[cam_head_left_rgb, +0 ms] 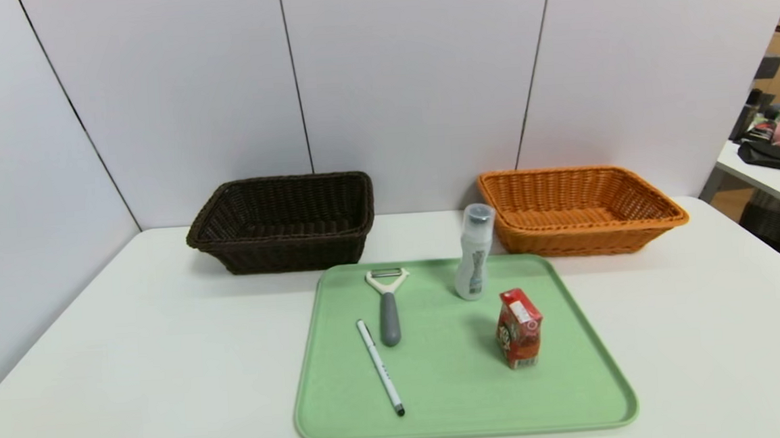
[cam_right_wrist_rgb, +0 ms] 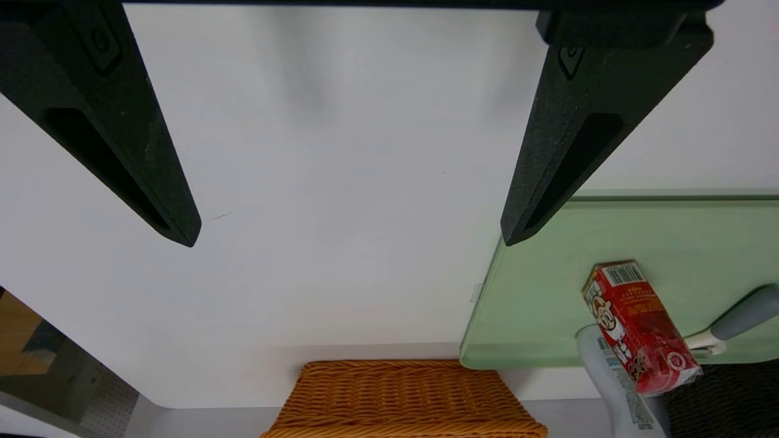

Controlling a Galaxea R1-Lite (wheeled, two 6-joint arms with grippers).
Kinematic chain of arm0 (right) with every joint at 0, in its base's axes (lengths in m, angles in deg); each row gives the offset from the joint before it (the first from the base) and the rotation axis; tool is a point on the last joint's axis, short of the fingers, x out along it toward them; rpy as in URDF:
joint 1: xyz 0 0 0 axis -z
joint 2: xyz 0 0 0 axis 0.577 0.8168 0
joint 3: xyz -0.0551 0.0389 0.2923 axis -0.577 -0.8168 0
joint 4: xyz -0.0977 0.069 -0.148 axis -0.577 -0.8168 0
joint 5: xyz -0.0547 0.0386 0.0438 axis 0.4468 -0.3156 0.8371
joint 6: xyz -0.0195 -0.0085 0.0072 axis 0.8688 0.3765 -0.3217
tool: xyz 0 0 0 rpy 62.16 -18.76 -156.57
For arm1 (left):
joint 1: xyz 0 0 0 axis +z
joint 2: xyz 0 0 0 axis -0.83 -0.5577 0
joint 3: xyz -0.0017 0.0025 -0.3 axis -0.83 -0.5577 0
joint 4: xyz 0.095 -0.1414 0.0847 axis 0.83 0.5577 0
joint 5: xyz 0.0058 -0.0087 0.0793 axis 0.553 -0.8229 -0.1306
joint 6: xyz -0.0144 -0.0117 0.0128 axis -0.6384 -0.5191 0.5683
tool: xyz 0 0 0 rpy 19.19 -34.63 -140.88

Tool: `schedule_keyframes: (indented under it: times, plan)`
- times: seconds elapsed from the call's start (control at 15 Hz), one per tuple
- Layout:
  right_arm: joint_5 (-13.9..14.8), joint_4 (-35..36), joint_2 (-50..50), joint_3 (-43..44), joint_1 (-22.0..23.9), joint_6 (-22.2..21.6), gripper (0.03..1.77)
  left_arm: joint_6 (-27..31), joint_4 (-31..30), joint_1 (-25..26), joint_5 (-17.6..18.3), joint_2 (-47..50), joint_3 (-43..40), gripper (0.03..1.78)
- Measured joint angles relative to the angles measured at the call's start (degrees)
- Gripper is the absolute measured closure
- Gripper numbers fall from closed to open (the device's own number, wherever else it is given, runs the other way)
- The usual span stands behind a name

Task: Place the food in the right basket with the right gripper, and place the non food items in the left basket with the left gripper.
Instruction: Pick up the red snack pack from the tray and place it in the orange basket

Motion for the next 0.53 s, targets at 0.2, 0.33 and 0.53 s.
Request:
schedule_keyframes:
  times: [0.2, 0.33, 0.53]
  plan:
    - [-0.02, 0.0, 0.0, 0.0, -0.02, 0.0, 0.1, 0.22, 0.0, 0.0, 0.0, -0.01, 0.0, 0.12]
    - [-0.02, 0.0, 0.0, 0.0, -0.02, 0.09, 0.1, 0.37, 0.07, 0.0, 0.0, 0.0, 0.0, 0.12]
    - [0.0, 0.1, 0.0, 0.0, -0.02, 0.22, 0.1, 2.01, 0.27, 0.0, 0.11, 0.0, 0.0, 0.12]
